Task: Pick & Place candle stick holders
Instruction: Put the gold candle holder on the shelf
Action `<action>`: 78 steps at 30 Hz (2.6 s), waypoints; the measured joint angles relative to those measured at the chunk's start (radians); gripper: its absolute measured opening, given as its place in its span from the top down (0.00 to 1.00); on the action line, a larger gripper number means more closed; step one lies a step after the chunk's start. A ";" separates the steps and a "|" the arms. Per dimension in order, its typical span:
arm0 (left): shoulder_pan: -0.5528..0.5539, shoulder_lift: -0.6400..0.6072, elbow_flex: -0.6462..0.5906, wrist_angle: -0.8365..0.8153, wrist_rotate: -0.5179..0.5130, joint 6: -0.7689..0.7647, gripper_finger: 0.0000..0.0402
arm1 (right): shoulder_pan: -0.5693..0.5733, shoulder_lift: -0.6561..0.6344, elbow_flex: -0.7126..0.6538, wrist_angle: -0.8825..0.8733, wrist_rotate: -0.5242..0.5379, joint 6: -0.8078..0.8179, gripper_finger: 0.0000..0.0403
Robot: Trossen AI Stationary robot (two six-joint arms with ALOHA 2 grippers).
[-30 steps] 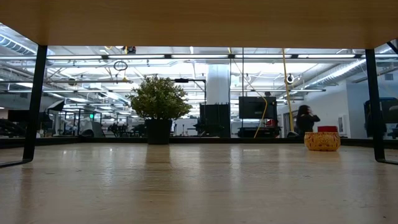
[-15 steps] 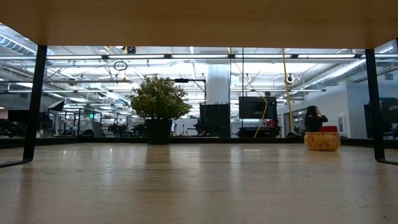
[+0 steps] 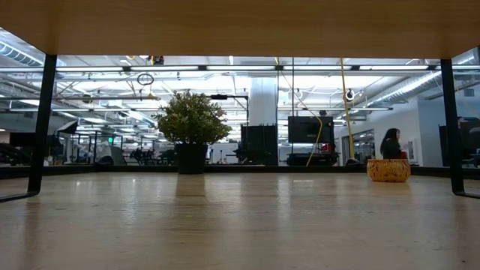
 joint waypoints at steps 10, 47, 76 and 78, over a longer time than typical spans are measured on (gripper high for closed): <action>0.000 0.000 0.000 -0.008 0.015 0.000 1.00 | 0.017 -0.007 0.000 -0.009 -0.005 0.000 1.00; 0.000 0.000 0.000 -0.014 0.038 0.009 1.00 | 0.067 0.046 0.102 -0.043 -0.007 0.005 1.00; 0.000 0.000 0.000 0.008 0.038 0.007 1.00 | 0.080 0.046 0.101 -0.012 0.000 0.020 1.00; 0.000 0.000 0.000 0.009 0.038 0.007 1.00 | 0.080 0.046 0.104 -0.013 0.000 0.020 1.00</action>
